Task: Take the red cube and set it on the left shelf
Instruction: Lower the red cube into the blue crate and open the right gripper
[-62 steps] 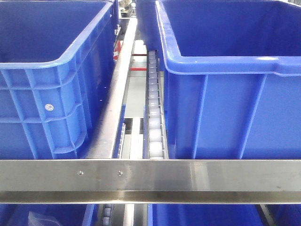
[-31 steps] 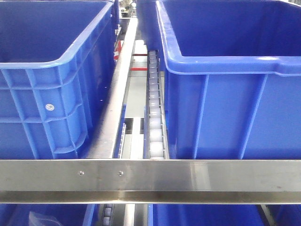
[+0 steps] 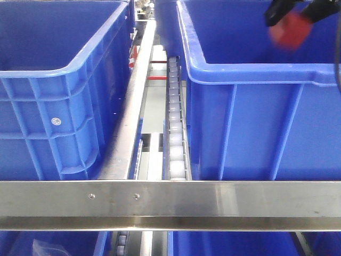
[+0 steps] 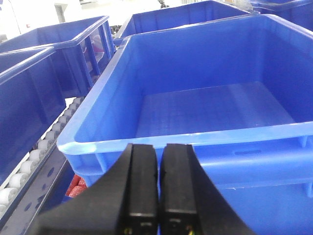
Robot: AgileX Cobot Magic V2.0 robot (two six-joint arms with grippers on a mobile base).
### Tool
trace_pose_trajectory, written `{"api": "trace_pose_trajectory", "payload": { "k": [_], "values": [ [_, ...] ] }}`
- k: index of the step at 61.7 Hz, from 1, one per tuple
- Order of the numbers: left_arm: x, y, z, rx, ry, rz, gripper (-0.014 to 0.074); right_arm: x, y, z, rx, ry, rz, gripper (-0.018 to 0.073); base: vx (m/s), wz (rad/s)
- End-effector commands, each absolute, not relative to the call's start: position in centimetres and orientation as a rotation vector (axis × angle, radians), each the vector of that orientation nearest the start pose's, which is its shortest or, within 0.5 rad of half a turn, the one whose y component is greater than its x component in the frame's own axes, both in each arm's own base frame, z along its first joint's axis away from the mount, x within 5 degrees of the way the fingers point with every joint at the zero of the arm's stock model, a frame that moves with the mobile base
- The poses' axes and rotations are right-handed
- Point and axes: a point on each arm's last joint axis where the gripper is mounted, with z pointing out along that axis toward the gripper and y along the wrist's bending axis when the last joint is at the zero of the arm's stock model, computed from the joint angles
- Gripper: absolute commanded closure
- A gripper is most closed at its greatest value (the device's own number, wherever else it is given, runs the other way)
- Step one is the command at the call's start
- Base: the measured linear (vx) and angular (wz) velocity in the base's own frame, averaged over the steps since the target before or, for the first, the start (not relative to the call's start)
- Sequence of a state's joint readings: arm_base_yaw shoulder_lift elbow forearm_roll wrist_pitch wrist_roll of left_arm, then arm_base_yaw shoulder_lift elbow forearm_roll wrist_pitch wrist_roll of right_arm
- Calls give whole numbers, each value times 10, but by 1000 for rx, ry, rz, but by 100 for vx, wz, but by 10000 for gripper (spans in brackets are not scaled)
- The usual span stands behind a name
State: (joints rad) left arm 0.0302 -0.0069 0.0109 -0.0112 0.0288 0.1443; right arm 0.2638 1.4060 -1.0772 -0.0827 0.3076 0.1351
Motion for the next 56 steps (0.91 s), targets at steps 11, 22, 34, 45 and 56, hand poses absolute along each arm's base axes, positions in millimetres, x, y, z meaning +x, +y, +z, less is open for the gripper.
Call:
{"api": "trace_pose_trajectory", "payload": {
  "k": [11, 22, 34, 45, 56],
  "values": [
    [55, 1, 209, 75, 1433, 126, 491, 311, 80, 347, -205, 2010, 164, -14, 0, 0],
    [55, 1, 209, 75, 1433, 126, 491, 308, 79, 348, -205, 2014, 163, -10, 0, 0],
    [55, 1, 209, 75, 1433, 126, 491, 289, 74, 359, -201, 1964, 170, 121, 0, 0],
    [55, 1, 209, 75, 1433, 126, 491, 252, 65, 359, -197, 1896, 183, 319, 0, 0],
    [55, 1, 209, 75, 1433, 126, 491, 207, 53, 346, -195, 1858, 189, 452, 0, 0]
  ]
}}
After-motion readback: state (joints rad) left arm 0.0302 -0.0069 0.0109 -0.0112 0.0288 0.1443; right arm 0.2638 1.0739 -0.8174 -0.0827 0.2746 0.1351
